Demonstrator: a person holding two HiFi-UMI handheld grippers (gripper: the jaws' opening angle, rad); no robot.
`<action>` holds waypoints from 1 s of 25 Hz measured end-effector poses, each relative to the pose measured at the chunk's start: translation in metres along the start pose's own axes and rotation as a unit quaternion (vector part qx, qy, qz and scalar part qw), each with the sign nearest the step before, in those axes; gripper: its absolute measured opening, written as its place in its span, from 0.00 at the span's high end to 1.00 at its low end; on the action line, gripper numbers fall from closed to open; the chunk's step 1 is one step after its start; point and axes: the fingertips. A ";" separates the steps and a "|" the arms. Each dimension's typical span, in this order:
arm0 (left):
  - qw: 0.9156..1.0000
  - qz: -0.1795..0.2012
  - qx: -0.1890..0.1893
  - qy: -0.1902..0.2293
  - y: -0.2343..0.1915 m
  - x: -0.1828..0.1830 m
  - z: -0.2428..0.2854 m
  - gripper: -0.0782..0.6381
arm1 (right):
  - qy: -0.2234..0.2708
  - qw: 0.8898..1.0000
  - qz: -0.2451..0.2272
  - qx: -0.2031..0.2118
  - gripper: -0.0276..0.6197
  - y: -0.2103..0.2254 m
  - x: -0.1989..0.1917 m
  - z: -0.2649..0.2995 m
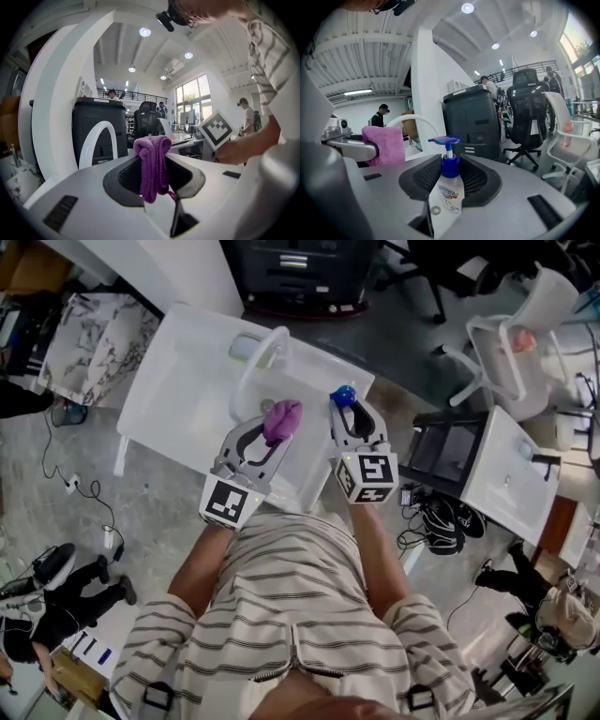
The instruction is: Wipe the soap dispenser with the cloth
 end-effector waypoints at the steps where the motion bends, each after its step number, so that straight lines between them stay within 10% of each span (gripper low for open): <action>1: 1.000 0.013 0.007 -0.010 -0.001 -0.002 0.001 0.72 | -0.002 1.000 0.002 -0.005 0.75 0.001 -0.003 0.007; 25: 0.999 -0.005 -0.001 -0.033 -0.023 -0.040 0.001 0.72 | -0.031 0.993 -0.011 -0.111 0.75 0.018 -0.071 0.138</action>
Point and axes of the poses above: the fingertips, and each gripper's own axes: z forward along the fingers, y to its right, x out of its top, and after that the axes turned 13 degrees about -x, right-handed
